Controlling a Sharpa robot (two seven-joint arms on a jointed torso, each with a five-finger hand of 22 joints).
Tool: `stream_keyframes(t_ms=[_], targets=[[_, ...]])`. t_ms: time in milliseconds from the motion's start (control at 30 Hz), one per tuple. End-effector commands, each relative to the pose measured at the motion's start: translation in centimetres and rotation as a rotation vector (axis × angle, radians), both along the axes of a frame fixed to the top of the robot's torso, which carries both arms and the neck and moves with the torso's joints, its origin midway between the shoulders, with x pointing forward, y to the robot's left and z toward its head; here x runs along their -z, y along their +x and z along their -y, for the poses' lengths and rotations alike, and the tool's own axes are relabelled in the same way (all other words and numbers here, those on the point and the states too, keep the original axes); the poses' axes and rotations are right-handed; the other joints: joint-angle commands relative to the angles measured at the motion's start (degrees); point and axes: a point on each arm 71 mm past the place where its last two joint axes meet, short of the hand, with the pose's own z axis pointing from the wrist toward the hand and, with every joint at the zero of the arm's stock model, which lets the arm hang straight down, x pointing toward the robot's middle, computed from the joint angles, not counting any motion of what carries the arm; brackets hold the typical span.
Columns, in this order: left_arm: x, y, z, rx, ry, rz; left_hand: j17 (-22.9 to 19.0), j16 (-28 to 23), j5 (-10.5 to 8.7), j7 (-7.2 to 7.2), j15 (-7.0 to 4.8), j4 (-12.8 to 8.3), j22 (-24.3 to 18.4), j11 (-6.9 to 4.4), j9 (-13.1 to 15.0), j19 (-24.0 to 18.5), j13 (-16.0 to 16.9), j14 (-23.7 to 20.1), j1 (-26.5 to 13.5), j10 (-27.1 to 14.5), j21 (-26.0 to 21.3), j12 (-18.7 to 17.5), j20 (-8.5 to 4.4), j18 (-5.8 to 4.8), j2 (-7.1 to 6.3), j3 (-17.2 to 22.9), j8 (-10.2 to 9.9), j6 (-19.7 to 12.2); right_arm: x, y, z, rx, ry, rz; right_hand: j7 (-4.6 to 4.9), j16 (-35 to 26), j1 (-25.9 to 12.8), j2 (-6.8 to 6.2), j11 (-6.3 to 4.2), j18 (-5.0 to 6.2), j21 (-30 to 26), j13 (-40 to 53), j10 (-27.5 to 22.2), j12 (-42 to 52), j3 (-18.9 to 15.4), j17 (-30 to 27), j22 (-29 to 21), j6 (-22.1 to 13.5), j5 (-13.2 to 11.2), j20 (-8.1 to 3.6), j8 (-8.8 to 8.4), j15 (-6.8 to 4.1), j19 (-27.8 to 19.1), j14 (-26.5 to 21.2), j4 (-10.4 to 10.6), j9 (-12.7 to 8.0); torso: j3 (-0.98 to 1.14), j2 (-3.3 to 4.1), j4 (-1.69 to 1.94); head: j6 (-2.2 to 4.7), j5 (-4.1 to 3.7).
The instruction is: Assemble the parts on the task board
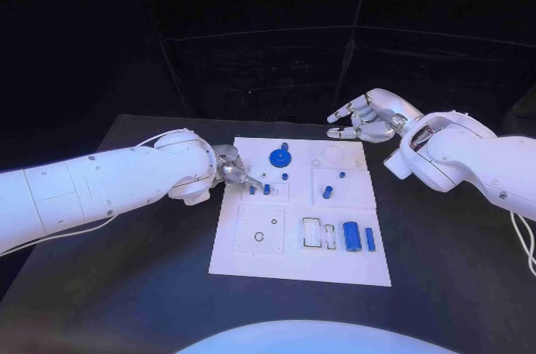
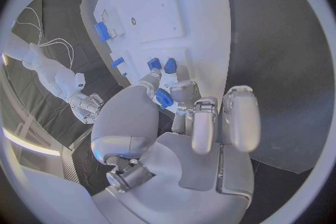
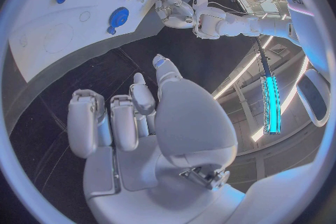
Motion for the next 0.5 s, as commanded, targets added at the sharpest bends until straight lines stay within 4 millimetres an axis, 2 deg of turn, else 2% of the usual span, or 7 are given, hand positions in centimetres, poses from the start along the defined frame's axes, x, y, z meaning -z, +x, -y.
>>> stream_keyframes(t_ms=[33,100,133,233,300,400,500], targets=[[-0.8,0.3,-0.1,-0.038,-0.111,0.064,15.09,0.18,0.11,0.30,-0.17,0.90,-1.99,0.46,-0.07,-1.15,-3.43,6.06,-0.04,-2.26,-2.49,-3.15,-0.03,0.51,0.66,-1.56,-0.21,-1.49,-0.2,0.0,-0.1,-0.005,0.001,0.007,0.05,-0.30,-0.36,0.35,-0.31,0.38,-0.38,-0.05,-0.15,-0.20,-0.32,3.18,0.82,0.27,0.34,-0.23,0.31,-0.34,-0.29,3.46,0.09,0.09,-0.01,0.02,-0.01,0.06,-0.04],[-1.1,0.4,-0.2,-0.048,-0.172,0.078,10.18,-3.02,0.16,1.47,0.55,1.52,-9.47,1.16,-0.51,-4.90,-12.33,4.58,1.25,-7.65,-9.04,-11.29,0.63,2.03,1.58,-2.71,-1.00,-3.60,-0.2,0.0,0.0,-0.005,0.001,0.007,0.05,-0.30,-0.36,0.35,-0.31,0.38,-0.38,-0.05,-0.15,-0.20,-0.32,3.18,0.82,0.27,0.34,-0.23,0.31,-0.34,-0.29,3.46,0.09,0.09,-0.02,0.02,-0.01,0.07,-0.08],[-1.2,0.4,-0.2,-0.048,-0.202,0.082,4.49,-7.19,0.71,2.26,1.24,1.24,-17.16,2.29,-1.25,-8.84,-14.11,2.59,2.99,-10.39,-15.98,-13.72,0.99,3.65,2.20,-2.83,-2.34,-6.16,-0.2,0.0,0.0,-0.004,0.001,0.007,0.05,-0.30,-0.36,0.35,-0.31,0.38,-0.38,-0.05,-0.15,-0.20,-0.32,3.18,0.82,0.27,0.34,-0.23,0.31,-0.34,-0.29,3.46,0.09,0.09,0.02,0.00,-0.03,0.05,-0.08],[-1.6,0.5,0.1,-0.018,-0.286,0.097,-6.78,-17.16,0.71,4.34,2.84,0.37,-32.20,4.03,-2.79,-16.44,-16.40,-1.91,6.68,-14.17,-30.88,-16.80,2.55,6.29,2.84,-3.53,-4.01,-9.31,-0.1,0.0,0.0,-0.003,0.001,0.007,0.05,-0.30,-0.36,0.35,-0.31,0.38,-0.38,-0.05,-0.15,-0.20,-0.32,3.18,0.82,0.27,0.34,-0.23,0.31,-0.34,-0.29,3.46,0.09,0.09,0.02,0.03,-0.03,0.15,-0.20],[-2.0,0.6,0.6,0.018,-0.349,0.122,-17.14,-27.07,0.71,5.84,4.11,-0.81,-35.87,5.55,-4.19,-18.59,-18.23,-6.86,9.84,-17.67,-35.66,-19.35,3.63,6.56,3.11,-3.56,-5.54,-11.84,-0.1,0.0,0.0,-0.003,0.001,0.007,0.05,-0.30,-0.36,0.35,-0.31,0.38,-0.38,-0.05,-0.15,-0.20,-0.32,3.18,0.82,0.27,0.34,-0.23,0.31,-0.34,-0.29,3.46,0.09,0.09,0.02,0.04,-0.02,0.15,-0.23],[-2.6,0.8,1.4,0.077,-0.421,0.183,-28.27,-38.41,0.68,7.26,5.46,-3.19,-38.46,7.00,-5.90,-20.30,-20.94,-13.11,14.89,-21.92,-39.69,-22.82,4.93,6.51,3.48,-2.58,-6.97,-13.59,-0.1,0.1,0.0,-0.002,0.001,0.007,0.05,-0.30,-0.36,0.35,-0.31,0.38,-0.38,-0.05,-0.15,-0.20,-0.32,3.18,0.82,0.27,0.34,-0.23,0.31,-0.34,-0.29,3.46,0.09,0.09,0.06,0.02,0.04,0.22,-0.26],[-3.3,1.1,2.5,0.159,-0.450,0.277,-32.43,-42.76,0.64,8.09,6.31,-5.50,-40.77,7.93,-8.36,-20.65,-24.17,-15.36,19.51,-24.25,-42.88,-25.83,5.97,6.78,3.69,-0.89,-8.70,-14.06,-0.1,0.1,0.0,-0.003,0.000,0.007,0.05,-0.30,-0.36,0.35,-0.31,0.38,-0.38,-0.05,-0.15,-0.20,-0.32,3.18,0.82,0.27,0.34,-0.23,0.31,-0.34,-0.29,3.46,0.09,0.09,0.04,0.04,-0.04,0.35,-0.35]])
